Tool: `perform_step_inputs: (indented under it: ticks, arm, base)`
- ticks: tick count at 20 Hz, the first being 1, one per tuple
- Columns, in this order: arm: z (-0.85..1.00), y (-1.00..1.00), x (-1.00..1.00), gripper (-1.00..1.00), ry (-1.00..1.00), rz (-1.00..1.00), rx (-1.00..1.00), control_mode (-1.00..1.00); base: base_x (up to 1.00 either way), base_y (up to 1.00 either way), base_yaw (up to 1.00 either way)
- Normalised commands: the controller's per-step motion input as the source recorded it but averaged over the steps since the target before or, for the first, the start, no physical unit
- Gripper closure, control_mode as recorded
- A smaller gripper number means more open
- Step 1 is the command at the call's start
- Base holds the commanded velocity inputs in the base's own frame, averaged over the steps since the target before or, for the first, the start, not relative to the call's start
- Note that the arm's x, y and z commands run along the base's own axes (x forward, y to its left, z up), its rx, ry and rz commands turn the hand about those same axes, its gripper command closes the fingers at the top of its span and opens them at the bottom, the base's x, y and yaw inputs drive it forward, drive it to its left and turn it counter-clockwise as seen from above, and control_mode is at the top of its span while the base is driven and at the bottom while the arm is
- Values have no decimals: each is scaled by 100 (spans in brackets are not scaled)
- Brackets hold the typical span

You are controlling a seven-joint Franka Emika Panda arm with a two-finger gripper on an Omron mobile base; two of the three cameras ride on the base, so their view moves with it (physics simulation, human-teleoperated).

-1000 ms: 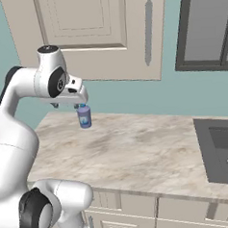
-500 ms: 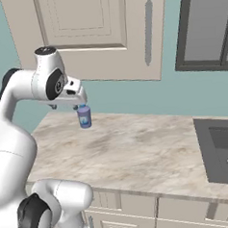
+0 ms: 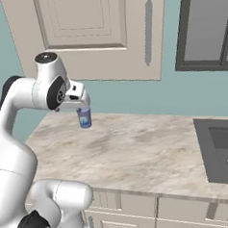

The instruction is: Pick the sponge and dish brush from the cabinet and place them on the counter.

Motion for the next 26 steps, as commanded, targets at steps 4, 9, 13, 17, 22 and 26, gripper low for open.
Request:
perform_step_inputs:
  ticks: [4, 9, 13, 17, 22, 26]
  arm:
    - [0, -18, -1, -100, -5, 0, 0, -100]
    - [0, -12, -2, -100, -4, 0, 0, -100]
    - [0, -15, -2, -100, -3, 0, 0, -100]
    - [0, -9, -10, -100, -2, 0, 0, -100]
    - [0, -9, -1, -100, 0, 0, 0, -100]
    - [0, -11, -2, -100, 0, -1, 0, -100]
  base:
    - [0, 0, 0]
    - [0, 0, 0]
    - [0, 0, 0]
    - [0, 0, 0]
    - [0, 0, 0]
    - [0, 0, 0]
